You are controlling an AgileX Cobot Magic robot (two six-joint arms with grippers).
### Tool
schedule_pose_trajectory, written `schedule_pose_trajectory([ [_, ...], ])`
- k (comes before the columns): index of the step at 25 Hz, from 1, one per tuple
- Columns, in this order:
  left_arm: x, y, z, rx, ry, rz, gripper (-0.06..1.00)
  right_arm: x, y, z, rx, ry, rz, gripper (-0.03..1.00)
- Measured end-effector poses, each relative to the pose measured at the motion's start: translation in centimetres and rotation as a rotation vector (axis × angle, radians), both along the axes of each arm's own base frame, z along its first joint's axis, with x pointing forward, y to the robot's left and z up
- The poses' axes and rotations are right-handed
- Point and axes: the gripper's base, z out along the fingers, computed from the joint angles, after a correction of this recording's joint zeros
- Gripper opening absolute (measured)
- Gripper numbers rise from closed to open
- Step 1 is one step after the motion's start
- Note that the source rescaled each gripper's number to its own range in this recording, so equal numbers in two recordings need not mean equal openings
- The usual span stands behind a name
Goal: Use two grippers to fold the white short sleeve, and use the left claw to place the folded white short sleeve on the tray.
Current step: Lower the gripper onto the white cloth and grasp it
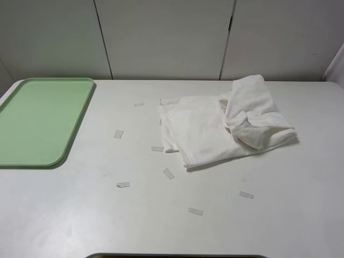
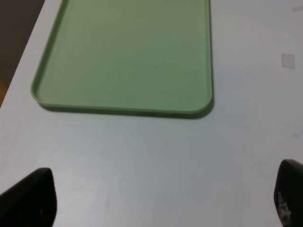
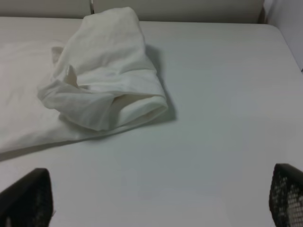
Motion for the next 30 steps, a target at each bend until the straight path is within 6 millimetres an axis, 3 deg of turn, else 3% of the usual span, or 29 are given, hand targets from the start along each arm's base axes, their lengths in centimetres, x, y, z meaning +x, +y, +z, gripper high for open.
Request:
schedule_pose_trajectory([
  [9,1.3,0.0,1.1,-0.002,0.115,0.004,0.90,0.0,0.0,0.0,0.000,0.000,0.000,1.00],
  [10,2.8,-0.1,2.4,-0.002,0.182,0.006,0.90,0.0,0.0,0.0,0.000,-0.001,0.000,1.00],
  [16,5.5,-0.2,4.1,-0.002,0.279,0.005,0.90,0.0,0.0,0.0,0.000,-0.003,0.000,1.00],
  [17,7.4,-0.2,4.9,-0.003,0.330,0.004,0.90,0.0,0.0,0.0,0.000,-0.003,0.000,1.00],
  [18,11.4,-0.4,5.7,-0.006,0.400,0.001,0.90,0.0,0.0,0.0,0.000,-0.004,0.000,1.00],
  [19,12.8,-0.5,5.9,-0.018,0.410,-0.004,0.90,0.0,0.0,0.0,0.000,-0.004,0.000,1.00],
  [25,18.4,-2.1,5.0,-0.098,0.442,-0.070,0.90,0.0,0.0,0.0,0.000,-0.004,0.000,1.00],
  [28,23.0,-5.2,2.5,-0.127,0.477,-0.181,0.90,0.0,0.0,0.0,0.000,-0.004,0.000,1.00],
  [30,24.7,-7.0,1.0,-0.117,0.496,-0.227,0.90,0.0,0.0,0.0,0.000,-0.004,0.000,1.00],
])
